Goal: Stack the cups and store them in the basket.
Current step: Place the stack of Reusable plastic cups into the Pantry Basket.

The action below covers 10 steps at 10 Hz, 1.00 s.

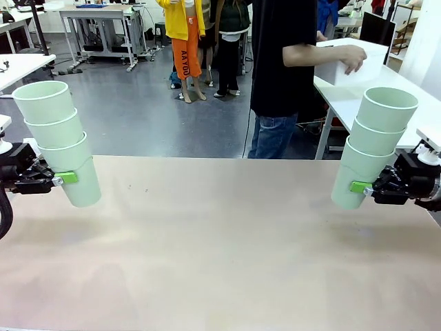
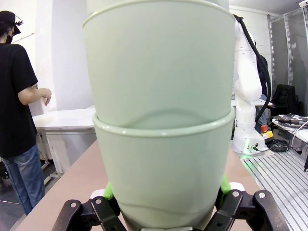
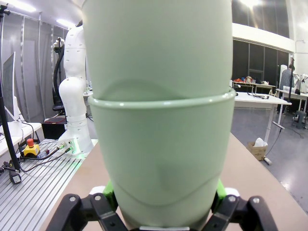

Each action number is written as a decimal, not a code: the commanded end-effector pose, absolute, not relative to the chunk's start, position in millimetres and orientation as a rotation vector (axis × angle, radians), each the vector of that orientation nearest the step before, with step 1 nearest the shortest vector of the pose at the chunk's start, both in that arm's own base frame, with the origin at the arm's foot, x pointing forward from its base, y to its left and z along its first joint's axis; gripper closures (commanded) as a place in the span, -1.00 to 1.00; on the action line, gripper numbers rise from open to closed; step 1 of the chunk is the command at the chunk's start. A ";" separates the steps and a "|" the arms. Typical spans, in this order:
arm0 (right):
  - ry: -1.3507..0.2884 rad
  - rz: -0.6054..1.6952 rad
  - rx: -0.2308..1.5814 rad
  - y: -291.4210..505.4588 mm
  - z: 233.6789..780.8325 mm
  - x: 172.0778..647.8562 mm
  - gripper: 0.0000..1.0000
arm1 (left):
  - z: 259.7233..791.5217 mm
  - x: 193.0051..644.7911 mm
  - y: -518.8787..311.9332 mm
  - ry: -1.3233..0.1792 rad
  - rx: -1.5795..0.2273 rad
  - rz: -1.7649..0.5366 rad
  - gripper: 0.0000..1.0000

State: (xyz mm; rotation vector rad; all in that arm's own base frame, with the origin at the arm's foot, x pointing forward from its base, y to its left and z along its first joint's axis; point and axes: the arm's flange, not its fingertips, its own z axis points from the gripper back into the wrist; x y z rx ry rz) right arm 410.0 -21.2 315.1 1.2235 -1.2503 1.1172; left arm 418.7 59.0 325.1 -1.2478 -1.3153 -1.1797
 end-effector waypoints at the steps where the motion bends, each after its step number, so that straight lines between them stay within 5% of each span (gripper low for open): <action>1: -1.267 1.129 1.213 -21.5 318.8 410.2 -0.69 | 329.5 417.7 58.9 -1.323 -1.253 -1.187 -0.74; 10: -1.267 1.129 1.213 -21.5 318.8 410.2 -0.69 | 329.5 417.7 58.9 -1.323 -1.253 -1.187 -0.74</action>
